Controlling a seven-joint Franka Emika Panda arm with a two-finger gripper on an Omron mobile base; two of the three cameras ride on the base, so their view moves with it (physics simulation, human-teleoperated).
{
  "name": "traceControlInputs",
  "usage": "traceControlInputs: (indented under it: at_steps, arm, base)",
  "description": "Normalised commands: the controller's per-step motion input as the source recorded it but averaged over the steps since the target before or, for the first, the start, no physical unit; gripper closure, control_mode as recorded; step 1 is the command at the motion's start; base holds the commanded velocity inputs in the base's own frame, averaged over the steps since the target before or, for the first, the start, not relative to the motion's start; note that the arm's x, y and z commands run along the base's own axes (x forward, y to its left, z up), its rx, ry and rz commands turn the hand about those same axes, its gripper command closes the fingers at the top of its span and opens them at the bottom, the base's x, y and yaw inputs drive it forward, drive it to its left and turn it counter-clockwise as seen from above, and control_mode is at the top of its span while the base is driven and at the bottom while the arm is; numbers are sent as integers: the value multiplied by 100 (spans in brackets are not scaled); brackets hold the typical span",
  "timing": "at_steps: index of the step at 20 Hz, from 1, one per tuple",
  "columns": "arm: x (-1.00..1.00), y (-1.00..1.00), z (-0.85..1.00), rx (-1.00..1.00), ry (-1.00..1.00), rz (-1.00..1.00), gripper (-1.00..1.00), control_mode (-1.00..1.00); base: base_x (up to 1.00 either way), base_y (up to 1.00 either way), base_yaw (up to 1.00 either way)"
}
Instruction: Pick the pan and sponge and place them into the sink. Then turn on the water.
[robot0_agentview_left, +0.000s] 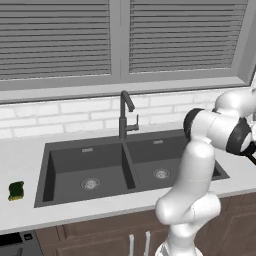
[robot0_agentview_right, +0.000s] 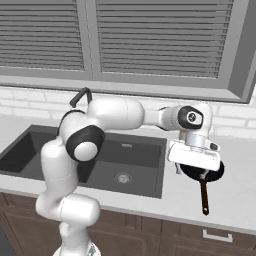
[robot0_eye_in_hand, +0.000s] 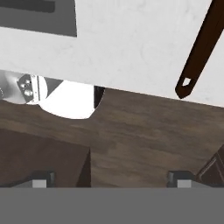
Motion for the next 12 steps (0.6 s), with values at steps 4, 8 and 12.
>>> traceControlInputs:
  at_steps: [4, 8, 12]
  arm:
    - [19, -21, -40, 11, -3, 10, -100, -100]
    - [5, -30, -35, 8, -9, 2, -100, -100]
    - [0, -30, -31, 4, -15, 0, -100, -100]
  base:
    - [0, 0, 0]
    - [0, 0, 0]
    - [0, 0, 0]
